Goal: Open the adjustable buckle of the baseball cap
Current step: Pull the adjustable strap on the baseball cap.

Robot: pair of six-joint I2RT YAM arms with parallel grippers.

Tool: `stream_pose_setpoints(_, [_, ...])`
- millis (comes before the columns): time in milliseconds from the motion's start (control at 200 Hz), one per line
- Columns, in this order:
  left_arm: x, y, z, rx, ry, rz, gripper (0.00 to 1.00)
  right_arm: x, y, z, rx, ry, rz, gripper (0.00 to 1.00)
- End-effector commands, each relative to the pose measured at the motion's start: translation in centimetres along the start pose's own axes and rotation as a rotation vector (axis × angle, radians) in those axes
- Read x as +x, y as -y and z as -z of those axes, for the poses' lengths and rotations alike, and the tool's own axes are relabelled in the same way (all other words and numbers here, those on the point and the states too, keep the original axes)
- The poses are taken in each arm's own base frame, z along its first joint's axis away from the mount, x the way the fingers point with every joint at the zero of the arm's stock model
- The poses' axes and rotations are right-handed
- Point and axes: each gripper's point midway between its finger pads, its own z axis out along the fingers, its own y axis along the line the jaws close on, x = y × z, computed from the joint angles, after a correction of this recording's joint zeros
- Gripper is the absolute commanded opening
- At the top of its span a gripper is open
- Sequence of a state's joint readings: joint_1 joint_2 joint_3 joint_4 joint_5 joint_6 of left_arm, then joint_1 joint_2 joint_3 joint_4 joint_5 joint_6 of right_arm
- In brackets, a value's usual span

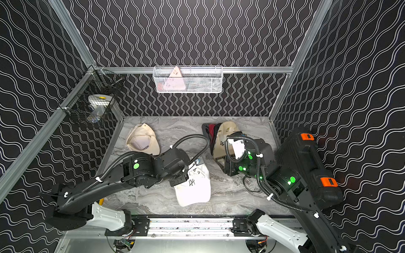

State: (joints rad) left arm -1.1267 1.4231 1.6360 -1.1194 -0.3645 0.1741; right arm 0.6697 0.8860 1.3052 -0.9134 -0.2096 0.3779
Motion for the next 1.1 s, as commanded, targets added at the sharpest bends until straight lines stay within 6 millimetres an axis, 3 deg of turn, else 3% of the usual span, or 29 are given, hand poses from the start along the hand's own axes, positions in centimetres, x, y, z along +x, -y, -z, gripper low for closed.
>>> stream_pose_setpoints(0, [-0.3,0.2,-0.2,0.021,-0.007,0.026,0.0,1.7,-2.7,-0.4,-0.173,-0.076,0.032,0.44])
stream_pose_setpoints(355, [-1.2,-0.7,-0.7,0.032,-0.036,0.065,0.0,5.2,-5.5,-2.1,-0.36,-0.195,0.114,0.45])
stream_pose_setpoints(565, [-1.2,-1.1,-1.0,0.028,-0.052,0.077,0.0,7.1,-5.6,-4.5,-0.335,-0.238,0.173,0.49])
stream_pose_setpoints(881, [-2.2,-1.4,-0.2,0.038,-0.026,0.092,0.0,7.4,-5.7,-6.5,-0.32,-0.192,0.212,0.5])
stream_pose_setpoints(991, [-2.3,-1.6,-0.1,0.045,-0.019,0.104,0.0,6.9,-5.7,-6.0,-0.331,-0.112,0.246,0.5])
stream_pose_setpoints(1096, [-2.0,-1.8,-0.5,0.064,-0.026,0.12,0.0,6.3,-4.5,-4.8,-0.271,-0.05,0.259,0.51])
